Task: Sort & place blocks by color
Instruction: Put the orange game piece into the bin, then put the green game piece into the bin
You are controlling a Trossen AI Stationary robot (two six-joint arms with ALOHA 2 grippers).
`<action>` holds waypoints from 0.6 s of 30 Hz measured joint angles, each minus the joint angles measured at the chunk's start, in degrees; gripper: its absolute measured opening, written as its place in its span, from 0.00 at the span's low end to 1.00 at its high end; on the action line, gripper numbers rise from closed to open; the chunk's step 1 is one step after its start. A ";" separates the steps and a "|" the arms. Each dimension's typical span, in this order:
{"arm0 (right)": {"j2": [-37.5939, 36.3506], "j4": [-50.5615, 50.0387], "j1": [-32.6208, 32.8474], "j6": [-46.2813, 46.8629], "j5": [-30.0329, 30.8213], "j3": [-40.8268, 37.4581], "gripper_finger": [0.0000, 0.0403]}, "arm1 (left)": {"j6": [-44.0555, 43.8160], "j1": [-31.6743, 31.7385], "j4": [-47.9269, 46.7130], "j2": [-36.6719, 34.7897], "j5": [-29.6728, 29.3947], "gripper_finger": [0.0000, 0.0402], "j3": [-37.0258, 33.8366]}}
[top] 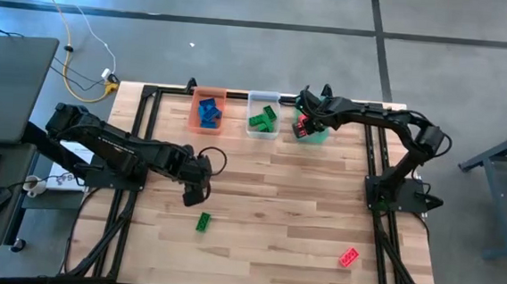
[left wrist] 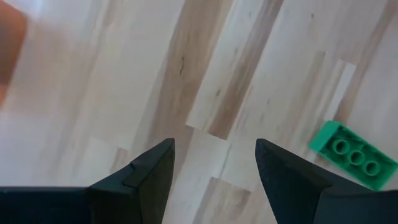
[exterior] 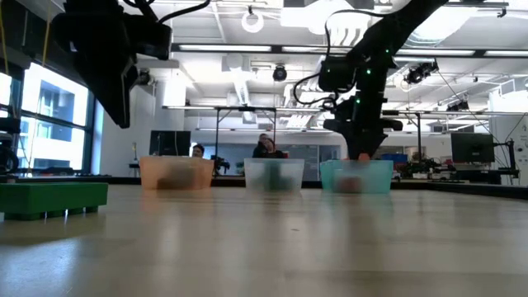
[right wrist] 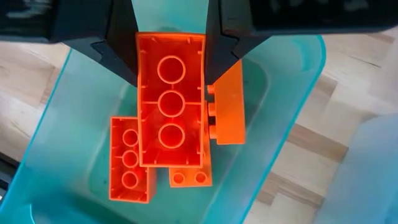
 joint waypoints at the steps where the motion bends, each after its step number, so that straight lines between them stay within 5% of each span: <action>1: 0.02 0.04 0.00 -0.05 0.02 0.00 0.27 | -0.04 0.00 0.02 0.00 0.61 0.53 0.00; 10: -0.05 -0.22 0.07 -1.55 0.02 0.00 0.64 | -8.61 0.00 -0.01 0.00 5.78 0.53 0.00; 18: -3.74 -0.22 0.55 -4.35 4.27 0.00 0.68 | -17.85 -0.02 -0.07 0.00 7.56 0.53 0.00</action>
